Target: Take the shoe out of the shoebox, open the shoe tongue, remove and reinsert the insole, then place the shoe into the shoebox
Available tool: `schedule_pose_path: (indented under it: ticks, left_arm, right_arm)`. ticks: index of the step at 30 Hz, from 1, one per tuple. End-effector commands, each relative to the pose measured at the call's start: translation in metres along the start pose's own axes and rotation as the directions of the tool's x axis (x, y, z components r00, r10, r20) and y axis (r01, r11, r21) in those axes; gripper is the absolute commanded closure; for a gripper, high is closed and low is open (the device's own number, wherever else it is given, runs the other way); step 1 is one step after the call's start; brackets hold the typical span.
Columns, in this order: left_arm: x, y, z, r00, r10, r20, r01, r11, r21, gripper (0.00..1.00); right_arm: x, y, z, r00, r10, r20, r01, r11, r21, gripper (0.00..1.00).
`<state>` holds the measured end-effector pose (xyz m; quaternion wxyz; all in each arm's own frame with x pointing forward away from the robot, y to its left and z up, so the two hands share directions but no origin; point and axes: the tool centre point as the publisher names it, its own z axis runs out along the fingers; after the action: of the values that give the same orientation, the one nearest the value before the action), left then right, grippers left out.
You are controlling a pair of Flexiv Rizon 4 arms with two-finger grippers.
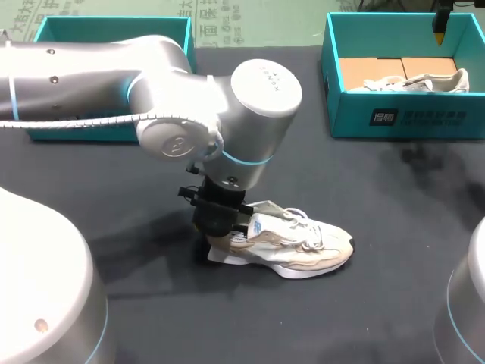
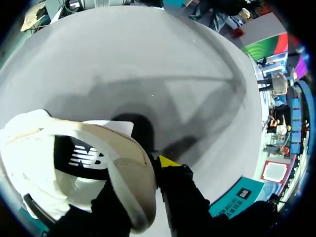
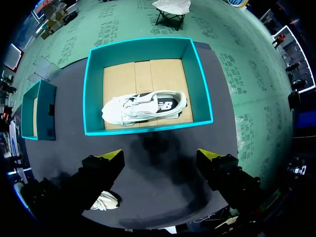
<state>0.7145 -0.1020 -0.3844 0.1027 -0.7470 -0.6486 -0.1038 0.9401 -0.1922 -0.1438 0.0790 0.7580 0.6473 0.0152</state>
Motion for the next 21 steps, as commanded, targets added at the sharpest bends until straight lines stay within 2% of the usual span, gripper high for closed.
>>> schedule_pose_path:
  ticks: [1,2,6,10,13,15,18,21]
  left_arm:
    - [0.001,-0.003,0.004,1.000,-0.002,0.017,0.002,1.000,-0.009,1.00]
    - [0.001,-0.003,0.004,1.000,-0.002,0.021,0.002,1.000,-0.010,1.00]
    - [0.002,-0.003,0.004,1.000,0.003,0.027,-0.002,1.000,-0.009,0.73]
    - [0.004,-0.003,0.001,0.999,0.003,0.046,-0.003,1.000,-0.013,0.56]
    - [0.005,-0.003,-0.006,0.997,0.001,0.072,0.000,1.000,-0.020,0.49]
    - [0.007,-0.005,-0.015,0.996,-0.002,0.090,0.005,1.000,-0.031,0.24]
    - [0.010,-0.008,-0.030,0.991,-0.003,0.130,0.009,0.999,-0.043,0.00]
    - [0.016,-0.011,-0.049,0.984,-0.015,0.179,0.026,0.998,-0.060,0.00]
  right_arm:
    - [0.000,0.000,0.000,1.000,0.000,0.000,0.000,1.000,0.000,0.00]
    - [0.000,0.000,0.000,1.000,0.000,0.000,0.000,1.000,0.000,0.00]
    - [0.000,0.000,0.000,1.000,0.000,0.000,0.000,1.000,0.000,0.00]
    - [0.000,0.000,0.000,1.000,0.000,0.000,0.000,1.000,0.000,0.00]
    - [0.000,0.000,0.000,1.000,0.000,0.000,0.000,1.000,0.000,0.00]
    - [0.000,0.000,0.000,1.000,0.000,0.000,0.000,1.000,0.000,0.00]
    - [0.000,0.000,0.000,1.000,0.000,0.000,0.000,1.000,0.000,0.00]
    - [0.000,0.000,0.000,1.000,0.000,0.000,0.000,1.000,0.000,0.00]
